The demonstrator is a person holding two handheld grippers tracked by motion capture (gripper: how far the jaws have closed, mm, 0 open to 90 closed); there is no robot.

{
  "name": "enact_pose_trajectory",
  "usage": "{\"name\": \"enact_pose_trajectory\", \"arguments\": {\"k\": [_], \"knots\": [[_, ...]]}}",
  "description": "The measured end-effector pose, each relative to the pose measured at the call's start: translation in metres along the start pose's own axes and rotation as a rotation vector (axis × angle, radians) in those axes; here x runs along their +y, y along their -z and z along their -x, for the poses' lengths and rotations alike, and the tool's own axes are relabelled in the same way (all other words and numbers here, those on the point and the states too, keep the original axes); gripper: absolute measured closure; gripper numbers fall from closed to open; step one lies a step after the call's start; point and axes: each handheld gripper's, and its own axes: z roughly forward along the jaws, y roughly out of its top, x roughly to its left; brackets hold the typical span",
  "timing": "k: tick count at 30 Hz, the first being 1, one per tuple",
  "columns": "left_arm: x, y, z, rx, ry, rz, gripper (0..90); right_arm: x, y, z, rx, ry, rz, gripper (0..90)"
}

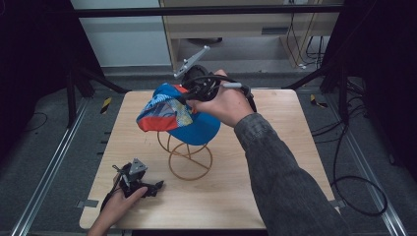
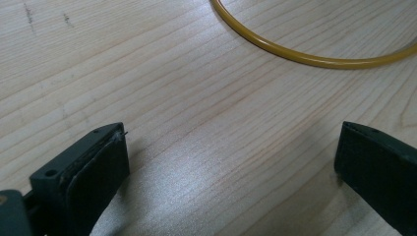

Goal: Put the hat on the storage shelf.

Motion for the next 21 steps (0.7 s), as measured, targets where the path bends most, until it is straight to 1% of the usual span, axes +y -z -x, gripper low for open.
{"name": "enact_pose_trajectory", "arguments": {"k": [6,10,21], "knots": [[0.000,0.000,0.000,0.000,0.000,0.000,0.0,-0.001,-0.007,-0.002,0.013,0.001,-0.016,89.8],[0.000,0.000,0.000,-0.001,0.001,0.001,0.0,0.001,-0.010,-0.003,0.019,0.000,-0.013,89.8],[0.000,0.000,0.000,-0.001,0.001,0.001,0.0,0.003,-0.022,-0.009,0.037,0.016,-0.037,89.6]]}}
